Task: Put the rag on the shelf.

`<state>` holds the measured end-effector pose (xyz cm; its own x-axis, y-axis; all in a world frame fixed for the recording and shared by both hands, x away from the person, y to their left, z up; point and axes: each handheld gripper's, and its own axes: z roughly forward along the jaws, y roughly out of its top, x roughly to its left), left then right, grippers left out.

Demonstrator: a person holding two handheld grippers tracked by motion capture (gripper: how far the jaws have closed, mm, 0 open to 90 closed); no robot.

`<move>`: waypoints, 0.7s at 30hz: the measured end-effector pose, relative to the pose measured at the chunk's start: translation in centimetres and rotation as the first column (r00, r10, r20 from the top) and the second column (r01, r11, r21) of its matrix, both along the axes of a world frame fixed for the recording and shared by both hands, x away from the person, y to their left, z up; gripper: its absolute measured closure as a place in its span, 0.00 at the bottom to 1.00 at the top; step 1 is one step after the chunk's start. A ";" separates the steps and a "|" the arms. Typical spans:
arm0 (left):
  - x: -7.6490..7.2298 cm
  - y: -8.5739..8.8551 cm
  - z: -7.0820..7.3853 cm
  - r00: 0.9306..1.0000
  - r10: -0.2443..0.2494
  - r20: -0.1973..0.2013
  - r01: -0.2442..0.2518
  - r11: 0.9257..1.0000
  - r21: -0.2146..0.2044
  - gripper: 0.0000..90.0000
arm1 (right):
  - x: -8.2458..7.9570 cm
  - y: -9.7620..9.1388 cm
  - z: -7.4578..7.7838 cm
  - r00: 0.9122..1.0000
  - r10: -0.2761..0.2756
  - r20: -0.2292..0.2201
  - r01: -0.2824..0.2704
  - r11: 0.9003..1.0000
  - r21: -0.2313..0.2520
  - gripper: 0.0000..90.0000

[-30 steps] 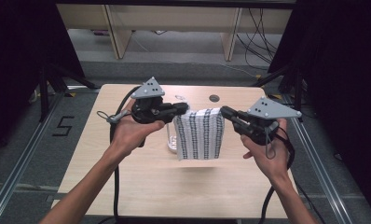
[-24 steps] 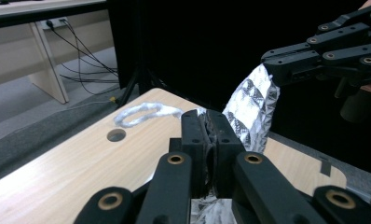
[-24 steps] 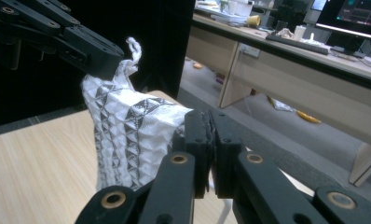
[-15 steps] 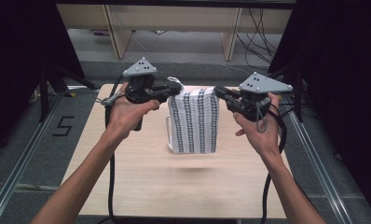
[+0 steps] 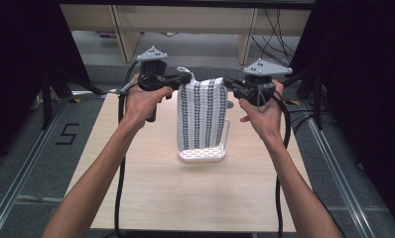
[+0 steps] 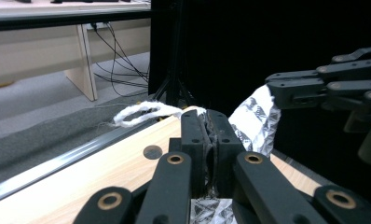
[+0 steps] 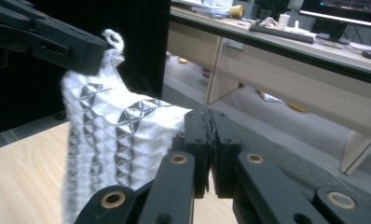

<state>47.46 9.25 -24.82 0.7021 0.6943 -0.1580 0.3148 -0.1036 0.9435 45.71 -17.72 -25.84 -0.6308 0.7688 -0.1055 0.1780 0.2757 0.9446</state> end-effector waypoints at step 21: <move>5.2 -0.1 -4.1 0.986 0.061 -0.153 -0.070 0.996 -0.058 0.95 | 6.2 1.1 -3.7 0.992 -0.078 -0.097 0.080 0.997 0.010 0.96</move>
<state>52.68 9.16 -28.91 0.6203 0.7234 -0.3031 0.4579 -0.0203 0.8888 51.90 -16.58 -29.49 -0.5748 0.8175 -0.0359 0.2891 0.2439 0.9257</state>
